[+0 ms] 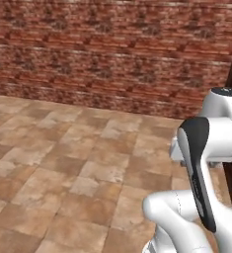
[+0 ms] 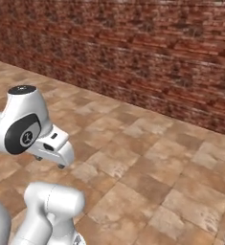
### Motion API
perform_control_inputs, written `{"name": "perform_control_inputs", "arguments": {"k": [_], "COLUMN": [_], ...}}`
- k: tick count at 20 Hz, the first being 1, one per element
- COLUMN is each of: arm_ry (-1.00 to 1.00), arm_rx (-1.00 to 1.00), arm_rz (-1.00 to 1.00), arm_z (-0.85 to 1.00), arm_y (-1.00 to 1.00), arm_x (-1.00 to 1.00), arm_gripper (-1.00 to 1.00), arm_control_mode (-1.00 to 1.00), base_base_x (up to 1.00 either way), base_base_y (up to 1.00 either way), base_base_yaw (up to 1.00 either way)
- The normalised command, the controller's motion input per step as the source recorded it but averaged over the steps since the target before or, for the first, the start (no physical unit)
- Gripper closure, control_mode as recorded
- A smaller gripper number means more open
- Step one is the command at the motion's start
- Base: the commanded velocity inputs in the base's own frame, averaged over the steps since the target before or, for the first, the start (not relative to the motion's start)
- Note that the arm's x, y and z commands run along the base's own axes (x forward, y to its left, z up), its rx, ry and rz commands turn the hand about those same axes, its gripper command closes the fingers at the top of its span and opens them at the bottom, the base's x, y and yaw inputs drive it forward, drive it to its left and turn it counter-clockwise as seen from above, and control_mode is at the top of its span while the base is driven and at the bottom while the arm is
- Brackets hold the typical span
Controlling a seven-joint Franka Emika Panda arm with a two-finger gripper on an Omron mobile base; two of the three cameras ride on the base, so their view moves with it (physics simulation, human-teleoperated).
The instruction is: Place two dumplings into each of the tupperware containers and then place the containers in the fridge.
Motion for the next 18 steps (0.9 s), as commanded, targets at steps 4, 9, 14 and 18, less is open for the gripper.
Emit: {"name": "perform_control_inputs", "arguments": {"k": [4,9,14,18], "arm_ry": [0.0,0.0,0.0,0.0], "arm_rx": [0.0,0.0,0.0,0.0], "arm_rz": [0.0,0.0,0.0,0.0], "arm_z": [0.0,0.0,0.0,0.0], "arm_y": [0.0,0.0,0.0,0.0], "arm_x": [0.0,0.0,0.0,0.0], "arm_gripper": [-1.0,-1.0,-1.0,-1.0], "arm_control_mode": [1.0,1.0,1.0,1.0], "base_base_x": [0.54,0.63,0.93,1.0], "base_base_y": [-0.67,-0.78,-0.71,-0.29], "base_base_yaw": [0.63,0.61,0.39,0.58]}}
